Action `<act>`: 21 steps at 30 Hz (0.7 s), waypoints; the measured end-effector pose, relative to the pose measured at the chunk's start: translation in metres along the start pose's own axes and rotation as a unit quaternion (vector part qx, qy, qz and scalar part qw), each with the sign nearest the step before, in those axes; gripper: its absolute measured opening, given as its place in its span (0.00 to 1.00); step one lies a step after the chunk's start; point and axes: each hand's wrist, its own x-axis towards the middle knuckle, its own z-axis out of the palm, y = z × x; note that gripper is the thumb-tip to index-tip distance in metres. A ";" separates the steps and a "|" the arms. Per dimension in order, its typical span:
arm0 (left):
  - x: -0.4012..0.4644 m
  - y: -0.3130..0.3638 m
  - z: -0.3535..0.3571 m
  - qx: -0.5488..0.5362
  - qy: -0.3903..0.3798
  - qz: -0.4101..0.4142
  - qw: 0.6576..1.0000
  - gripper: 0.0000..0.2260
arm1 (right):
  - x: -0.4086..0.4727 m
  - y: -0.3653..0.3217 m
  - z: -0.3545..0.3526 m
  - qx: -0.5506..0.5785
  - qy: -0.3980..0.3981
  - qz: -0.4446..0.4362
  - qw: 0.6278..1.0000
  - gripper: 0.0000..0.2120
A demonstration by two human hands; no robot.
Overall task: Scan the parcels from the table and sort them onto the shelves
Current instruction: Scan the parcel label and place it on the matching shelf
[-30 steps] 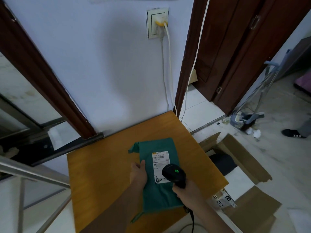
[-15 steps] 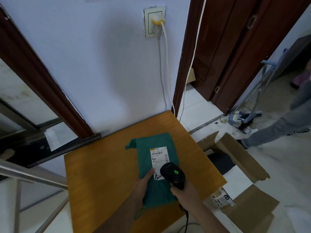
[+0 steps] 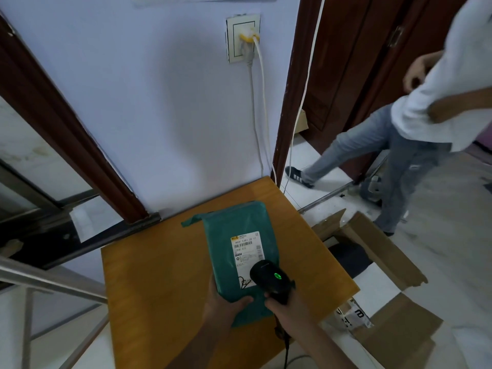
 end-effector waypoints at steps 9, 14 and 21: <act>0.009 -0.002 0.002 0.001 0.007 -0.006 1.000 0.59 | -0.013 -0.015 0.003 -0.009 0.124 -0.111 0.986 0.15; 0.008 0.000 0.004 0.001 0.013 -0.025 1.000 0.60 | -0.015 -0.035 0.010 -0.014 0.111 -0.134 0.985 0.10; 0.005 -0.003 0.005 -0.001 0.015 -0.018 1.000 0.55 | -0.014 -0.050 0.018 -0.035 0.099 -0.136 0.985 0.09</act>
